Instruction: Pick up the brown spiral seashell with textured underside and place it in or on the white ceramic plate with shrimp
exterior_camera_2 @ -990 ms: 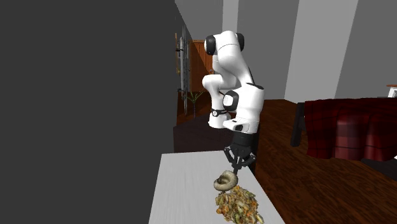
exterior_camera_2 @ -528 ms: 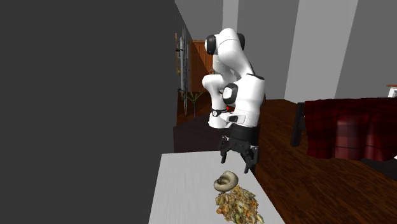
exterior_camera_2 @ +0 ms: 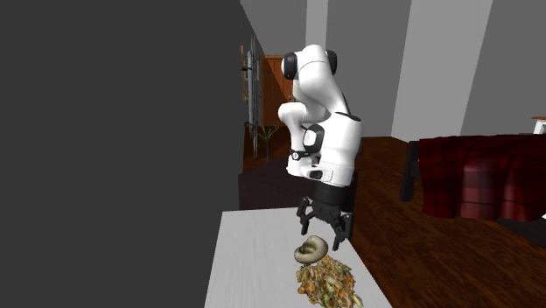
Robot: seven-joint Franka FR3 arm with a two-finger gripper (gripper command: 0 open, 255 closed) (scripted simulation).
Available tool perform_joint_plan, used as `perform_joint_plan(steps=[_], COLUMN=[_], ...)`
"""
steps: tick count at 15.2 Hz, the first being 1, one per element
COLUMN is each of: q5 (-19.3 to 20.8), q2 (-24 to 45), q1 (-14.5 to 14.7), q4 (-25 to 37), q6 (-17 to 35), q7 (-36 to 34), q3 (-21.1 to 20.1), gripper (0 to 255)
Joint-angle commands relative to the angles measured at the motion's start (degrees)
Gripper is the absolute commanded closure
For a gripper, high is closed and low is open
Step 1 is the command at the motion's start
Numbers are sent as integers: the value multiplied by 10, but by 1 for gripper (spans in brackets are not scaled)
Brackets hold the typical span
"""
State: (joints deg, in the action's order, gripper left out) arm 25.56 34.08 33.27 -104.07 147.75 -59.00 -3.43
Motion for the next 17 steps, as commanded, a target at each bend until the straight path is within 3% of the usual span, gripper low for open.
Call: perform_joint_plan(steps=[1,8,9,17], q5=[1,1,1,1], q2=[5,5,5,7], q1=[-1,-1,-1,-1], q4=[2,2,2,5], q6=[4,4,4,3], q7=[0,0,0,0], q3=[1,1,1,1], gripper=[0,0,255,255])
